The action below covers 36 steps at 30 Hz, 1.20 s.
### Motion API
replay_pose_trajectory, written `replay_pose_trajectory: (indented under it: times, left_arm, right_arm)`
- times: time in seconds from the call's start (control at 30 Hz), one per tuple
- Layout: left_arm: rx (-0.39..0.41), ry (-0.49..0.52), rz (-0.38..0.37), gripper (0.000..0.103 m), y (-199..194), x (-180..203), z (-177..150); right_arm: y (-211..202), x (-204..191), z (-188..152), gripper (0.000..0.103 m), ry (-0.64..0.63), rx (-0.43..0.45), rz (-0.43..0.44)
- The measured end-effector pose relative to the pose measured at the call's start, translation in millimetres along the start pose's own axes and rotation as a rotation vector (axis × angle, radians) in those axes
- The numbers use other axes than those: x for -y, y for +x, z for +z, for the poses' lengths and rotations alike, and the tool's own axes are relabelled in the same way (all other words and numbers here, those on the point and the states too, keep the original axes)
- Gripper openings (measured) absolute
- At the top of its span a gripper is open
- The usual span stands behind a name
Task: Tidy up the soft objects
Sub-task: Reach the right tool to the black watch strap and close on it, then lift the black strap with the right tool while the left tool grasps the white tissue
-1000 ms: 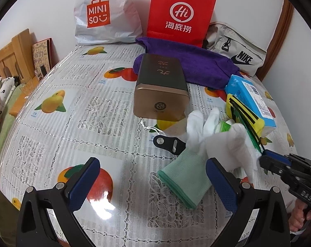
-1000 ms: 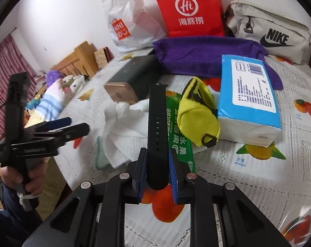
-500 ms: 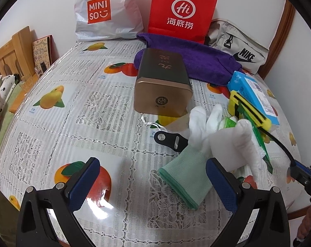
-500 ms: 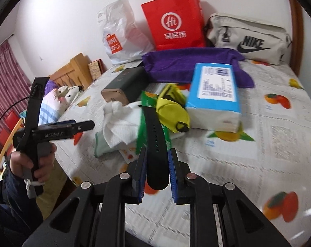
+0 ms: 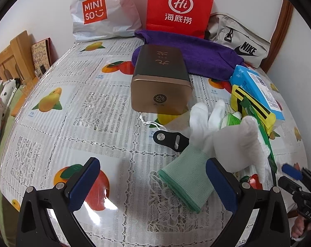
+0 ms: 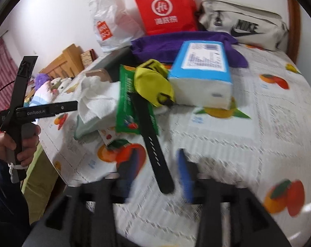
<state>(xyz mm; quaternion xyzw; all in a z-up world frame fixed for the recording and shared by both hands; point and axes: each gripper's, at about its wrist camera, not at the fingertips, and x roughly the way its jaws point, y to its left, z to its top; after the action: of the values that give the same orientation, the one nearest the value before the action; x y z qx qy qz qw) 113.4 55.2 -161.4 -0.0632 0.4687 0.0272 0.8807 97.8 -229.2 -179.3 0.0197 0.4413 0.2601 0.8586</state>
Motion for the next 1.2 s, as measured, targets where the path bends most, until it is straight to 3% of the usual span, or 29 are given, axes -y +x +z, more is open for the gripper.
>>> replay_pose_trajectory:
  times: [0.17, 0.2, 0.23, 0.27, 0.33, 0.53, 0.8, 1.0, 1.2]
  left_arm:
    - [0.005, -0.013, 0.0, 0.103, 0, -5, 2]
    - [0.006, -0.016, -0.002, 0.103, 0, -6, 3]
    - [0.007, -0.018, -0.005, 0.103, 1, -6, 3]
    - [0.009, -0.021, -0.009, 0.103, 2, -7, 4]
    - [0.012, -0.027, -0.016, 0.103, 6, -8, 5]
    - [0.018, -0.05, -0.056, 0.097, 14, -11, 11]
    - [0.082, 0.038, -0.18, 0.097, -12, 17, 15]
    - [0.073, 0.089, -0.255, 0.097, -14, 45, 13]
    - [0.054, 0.146, -0.232, 0.097, -12, 65, 8]
  right_arm:
    - [24, -4, 9, 0.051, -0.042, -0.015, -0.004]
    - [29, -3, 10, 0.045, -0.048, -0.029, -0.016]
    - [34, -3, 9, 0.025, -0.055, -0.04, -0.025]
    - [36, -2, 9, 0.015, -0.058, -0.046, -0.022]
    - [34, -2, 7, 0.007, -0.062, -0.05, -0.002]
    - [7, -3, -3, 0.003, -0.077, -0.019, -0.024]
    - [-13, 12, -11, 0.003, -0.016, 0.001, -0.04]
    - [-13, 28, -10, 0.003, 0.044, 0.005, -0.067]
    - [-6, 31, -14, 0.003, 0.072, -0.016, -0.062]
